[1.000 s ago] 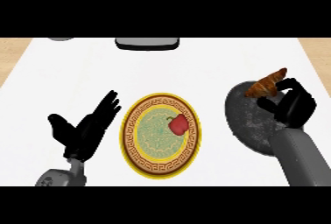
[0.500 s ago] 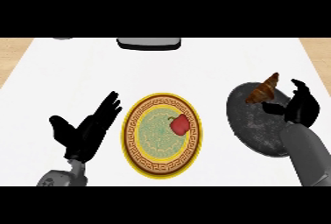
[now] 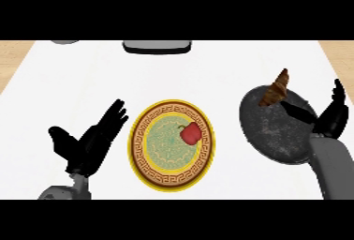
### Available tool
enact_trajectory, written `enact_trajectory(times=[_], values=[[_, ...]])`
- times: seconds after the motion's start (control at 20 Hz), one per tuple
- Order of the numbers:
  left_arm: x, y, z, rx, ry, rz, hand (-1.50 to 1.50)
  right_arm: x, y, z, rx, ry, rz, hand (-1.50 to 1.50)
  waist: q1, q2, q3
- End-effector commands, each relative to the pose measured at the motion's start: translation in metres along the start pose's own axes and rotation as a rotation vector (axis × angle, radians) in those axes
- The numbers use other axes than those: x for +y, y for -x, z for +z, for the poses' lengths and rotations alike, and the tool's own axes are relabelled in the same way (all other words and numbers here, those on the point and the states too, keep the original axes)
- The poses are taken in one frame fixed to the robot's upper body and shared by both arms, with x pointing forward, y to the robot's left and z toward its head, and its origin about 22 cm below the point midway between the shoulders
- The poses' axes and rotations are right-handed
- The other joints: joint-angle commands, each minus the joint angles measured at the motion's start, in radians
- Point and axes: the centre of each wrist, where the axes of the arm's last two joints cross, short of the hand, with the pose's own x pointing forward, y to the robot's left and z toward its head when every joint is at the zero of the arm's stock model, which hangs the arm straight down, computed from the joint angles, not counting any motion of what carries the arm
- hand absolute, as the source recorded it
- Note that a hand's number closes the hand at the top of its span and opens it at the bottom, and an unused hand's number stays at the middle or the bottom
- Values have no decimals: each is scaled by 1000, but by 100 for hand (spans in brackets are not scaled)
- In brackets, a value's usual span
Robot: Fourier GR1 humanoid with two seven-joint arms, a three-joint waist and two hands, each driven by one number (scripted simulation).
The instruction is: Pick the croissant from the plate and place it in the pan
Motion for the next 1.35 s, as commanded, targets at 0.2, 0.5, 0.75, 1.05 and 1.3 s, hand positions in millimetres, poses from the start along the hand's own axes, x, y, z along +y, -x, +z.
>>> enact_trajectory(times=[0.2,0.5,0.75,1.05,1.3], values=[[7,7,13,1,-1,-8,0,-61,70,-1,52,-112,-247,-150,-7,-2,-1],[9,-8,1,8,-34,-19,0,-98,106,27,3,-245,-307,-150,-19,-6,-3],[3,-8,2,-2,-22,-9,0,-127,112,49,-5,-284,-329,-150,-17,-6,-3],[7,-7,-6,7,-8,13,0,-177,113,71,-19,-328,-311,-150,-18,-5,-3],[2,-11,7,-2,-30,8,0,-166,88,59,-34,-347,-282,-150,-12,-5,-3]])
